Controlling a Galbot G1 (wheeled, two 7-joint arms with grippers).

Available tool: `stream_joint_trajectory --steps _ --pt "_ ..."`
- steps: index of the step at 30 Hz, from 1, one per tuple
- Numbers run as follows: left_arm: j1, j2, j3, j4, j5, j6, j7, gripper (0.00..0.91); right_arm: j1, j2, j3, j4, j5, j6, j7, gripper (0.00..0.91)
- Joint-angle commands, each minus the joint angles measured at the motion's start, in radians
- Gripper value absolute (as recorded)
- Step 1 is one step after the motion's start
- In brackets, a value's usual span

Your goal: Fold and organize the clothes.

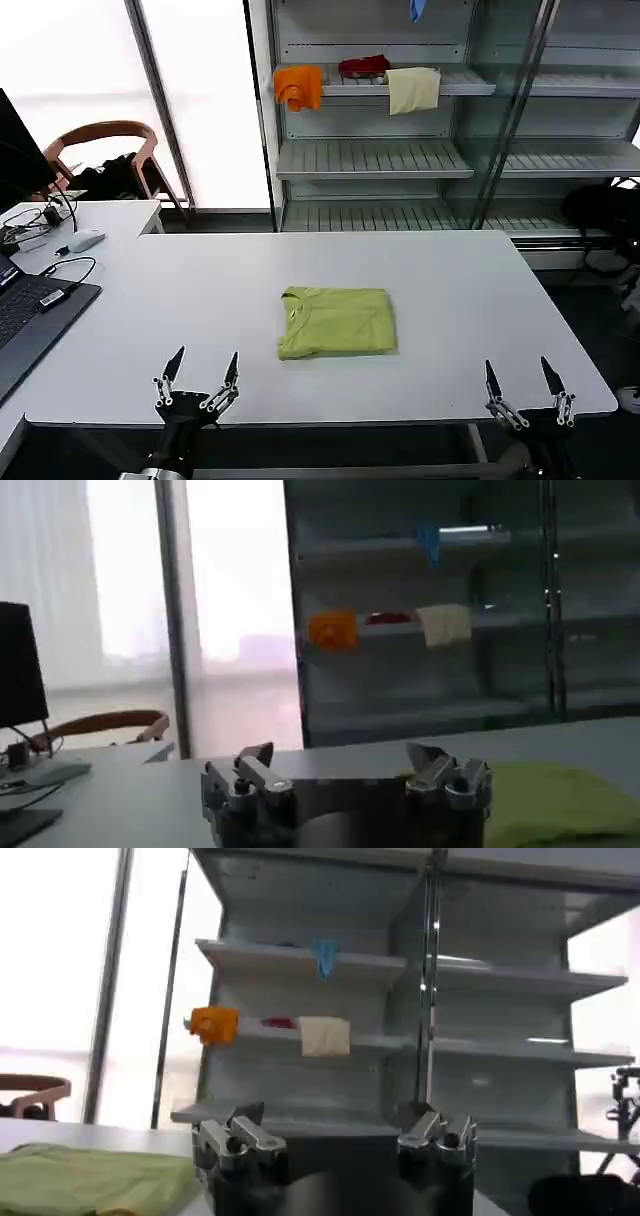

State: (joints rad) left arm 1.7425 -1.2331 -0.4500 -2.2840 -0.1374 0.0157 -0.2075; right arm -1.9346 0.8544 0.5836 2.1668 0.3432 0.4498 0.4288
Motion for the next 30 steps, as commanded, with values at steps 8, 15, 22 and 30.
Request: stream_joint_trajectory --steps 8,15,22,30 --pt "0.027 0.017 -0.107 0.023 -0.122 -0.012 0.076 0.907 -0.108 -0.071 0.094 0.016 0.109 0.023 -0.058 0.907" --pt "0.041 0.001 -0.120 0.015 -0.103 -0.024 0.075 0.907 -0.101 -0.070 0.087 0.020 0.110 0.011 -0.065 0.907" --pt "0.044 -0.012 -0.118 0.002 -0.098 -0.033 0.074 0.907 -0.102 -0.066 0.099 0.042 0.113 -0.004 -0.067 0.907" --pt "0.048 -0.021 -0.111 -0.003 -0.096 -0.035 0.073 0.907 -0.101 -0.066 0.124 0.062 0.126 -0.030 -0.074 0.907"
